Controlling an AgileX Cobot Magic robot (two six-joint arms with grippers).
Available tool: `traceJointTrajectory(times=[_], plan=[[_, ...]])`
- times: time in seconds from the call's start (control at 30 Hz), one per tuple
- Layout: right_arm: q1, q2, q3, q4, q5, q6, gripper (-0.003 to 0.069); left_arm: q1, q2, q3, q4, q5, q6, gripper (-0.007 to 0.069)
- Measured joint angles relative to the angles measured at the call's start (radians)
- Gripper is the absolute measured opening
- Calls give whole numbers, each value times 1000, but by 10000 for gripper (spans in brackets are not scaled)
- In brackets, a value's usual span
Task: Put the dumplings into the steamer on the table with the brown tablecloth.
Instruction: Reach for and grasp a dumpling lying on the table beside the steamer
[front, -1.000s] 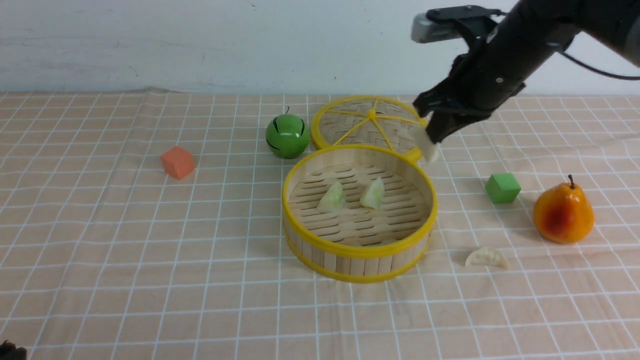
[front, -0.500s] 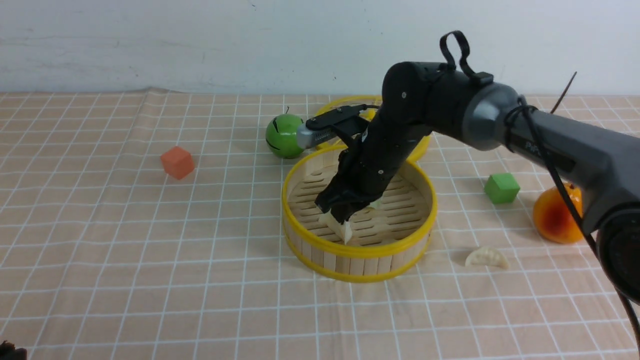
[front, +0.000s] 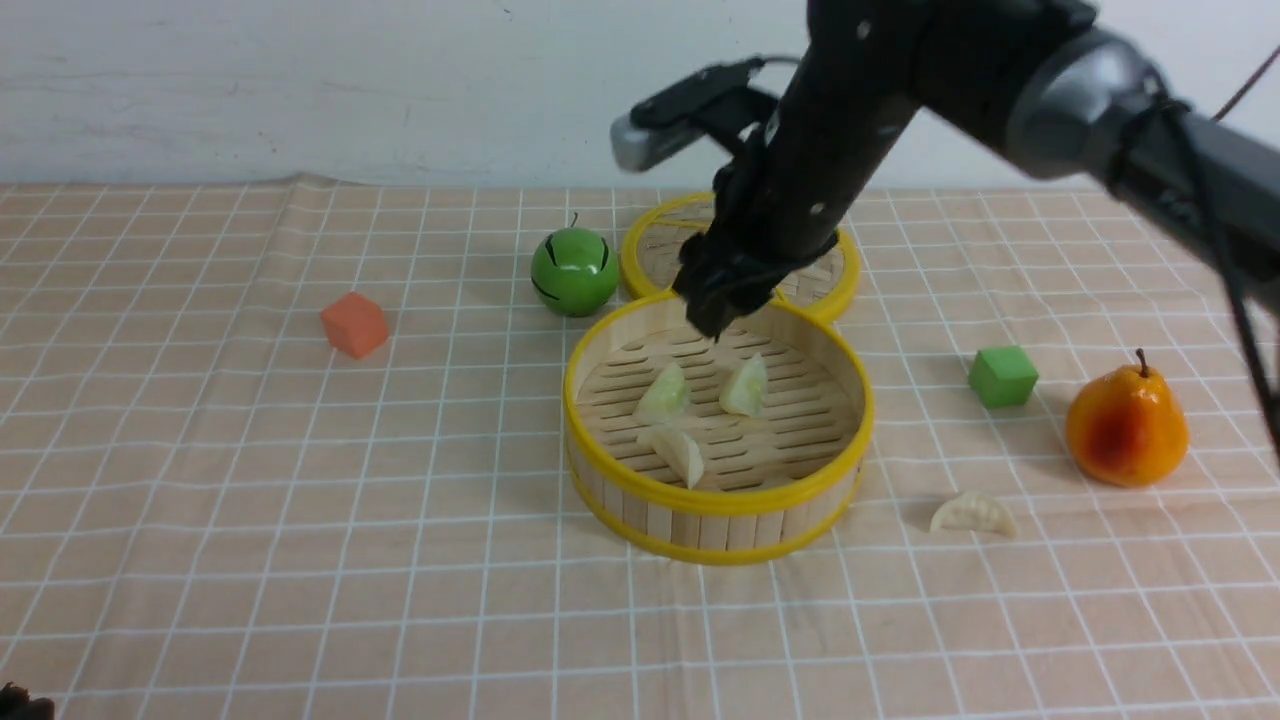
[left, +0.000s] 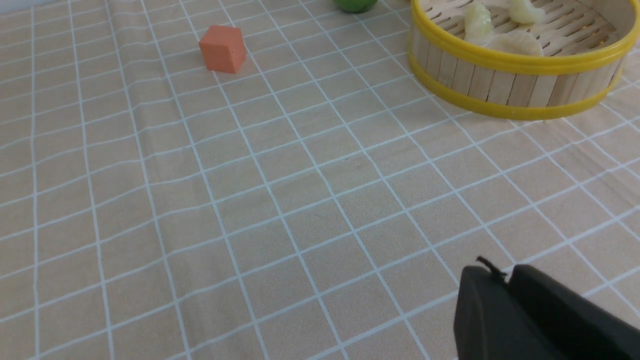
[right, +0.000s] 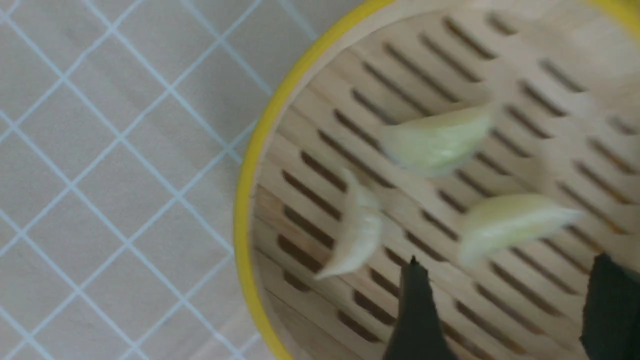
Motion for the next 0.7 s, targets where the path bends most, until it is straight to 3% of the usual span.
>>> traceJointTrajectory(times=[0.17,0.37,0.5,0.7], plan=[[-99,-98,29,-34,9,0,435,0,0,0,0,-2,0,59],[-264,-95,356,42,4,-6,427,0,0,0,0,-3,0,59],[-276,-77,530,54,-2,-45,406,0,0,0,0,-4,0,64],[-276,-65,682,61,-177,-132,356,0,0,0,0,-4,0,69]])
